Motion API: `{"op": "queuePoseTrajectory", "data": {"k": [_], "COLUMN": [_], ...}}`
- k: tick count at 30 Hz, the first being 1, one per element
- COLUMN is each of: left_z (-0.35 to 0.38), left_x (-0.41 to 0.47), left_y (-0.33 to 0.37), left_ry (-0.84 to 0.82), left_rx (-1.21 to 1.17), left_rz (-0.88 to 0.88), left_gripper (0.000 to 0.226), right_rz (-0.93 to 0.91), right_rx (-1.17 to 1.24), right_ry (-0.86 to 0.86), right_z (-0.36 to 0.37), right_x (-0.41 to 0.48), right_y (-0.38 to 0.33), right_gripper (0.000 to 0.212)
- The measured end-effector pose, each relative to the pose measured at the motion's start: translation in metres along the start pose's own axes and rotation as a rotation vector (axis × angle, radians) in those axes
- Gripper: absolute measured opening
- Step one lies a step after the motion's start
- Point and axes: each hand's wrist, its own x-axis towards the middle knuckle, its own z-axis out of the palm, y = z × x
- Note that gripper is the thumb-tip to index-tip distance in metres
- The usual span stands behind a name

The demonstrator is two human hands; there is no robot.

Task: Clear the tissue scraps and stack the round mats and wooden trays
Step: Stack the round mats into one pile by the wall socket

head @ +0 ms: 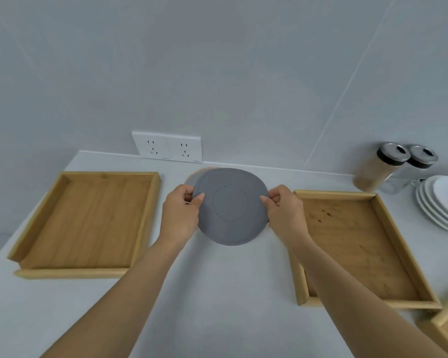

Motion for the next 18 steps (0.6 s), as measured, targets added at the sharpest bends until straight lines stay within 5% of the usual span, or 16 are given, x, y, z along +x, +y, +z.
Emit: {"op": "queuePoseTrajectory", "data": {"k": [13, 18], "left_z": [-0.005, -0.002], "left_x": [0.079, 0.081], "left_y": [-0.035, -0.042], "left_ry": [0.044, 0.074], "left_rx": [0.186, 0.423], "left_rz": [-0.119, -0.065], "left_gripper": [0.011, 0.01], "right_rz": [0.051, 0.02], "right_rx": [-0.186, -0.463], "right_ry": [-0.118, -0.136], "right_z": [0.063, 0.067], "right_x": [0.063, 0.066], "right_y": [-0.002, 0.003], "right_gripper": [0.013, 0.019]}}
